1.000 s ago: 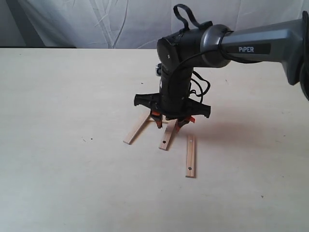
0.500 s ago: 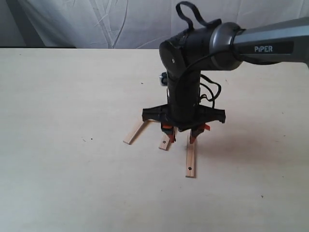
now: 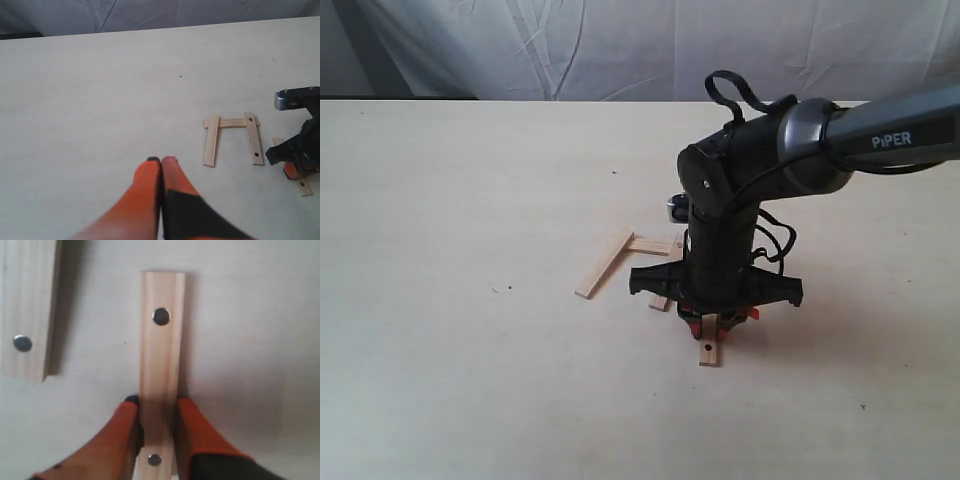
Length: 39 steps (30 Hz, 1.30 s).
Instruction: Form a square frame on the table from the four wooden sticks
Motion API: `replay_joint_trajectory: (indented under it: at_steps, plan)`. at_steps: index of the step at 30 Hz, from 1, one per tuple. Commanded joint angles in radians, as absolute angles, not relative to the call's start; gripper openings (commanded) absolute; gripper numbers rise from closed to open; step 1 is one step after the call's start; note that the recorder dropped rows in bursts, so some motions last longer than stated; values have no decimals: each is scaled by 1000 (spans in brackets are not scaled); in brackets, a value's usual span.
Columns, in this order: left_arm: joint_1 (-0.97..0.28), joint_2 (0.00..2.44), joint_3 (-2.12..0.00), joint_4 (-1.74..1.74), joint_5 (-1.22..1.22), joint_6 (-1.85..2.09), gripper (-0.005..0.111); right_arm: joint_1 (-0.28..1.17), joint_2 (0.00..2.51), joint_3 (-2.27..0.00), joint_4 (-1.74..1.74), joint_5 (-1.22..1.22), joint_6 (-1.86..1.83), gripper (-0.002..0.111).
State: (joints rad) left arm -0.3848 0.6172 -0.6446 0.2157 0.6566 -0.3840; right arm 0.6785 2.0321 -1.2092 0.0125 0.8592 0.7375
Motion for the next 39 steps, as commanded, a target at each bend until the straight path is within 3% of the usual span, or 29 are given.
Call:
replay_joint_trajectory:
  at_steps: [1, 10, 18, 25, 39]
  plan:
    - [-380, 611, -642, 220, 654, -382, 0, 676, 1985, -1204, -26, 856, 681, 0]
    - [-380, 611, -642, 218, 654, -383, 0, 676, 1957, -1381, 68, 823, 181, -1]
    - [-380, 611, -642, 218, 654, -383, 0, 686, 2091, -1553, 183, 956, -351, -1]
    - [-380, 611, -642, 221, 652, -383, 0, 757, 2156, -1555, 13, 930, -471, -1]
    - [-380, 611, -642, 221, 652, -383, 0, 758, 2172, -1555, -17, 906, -494, -1]
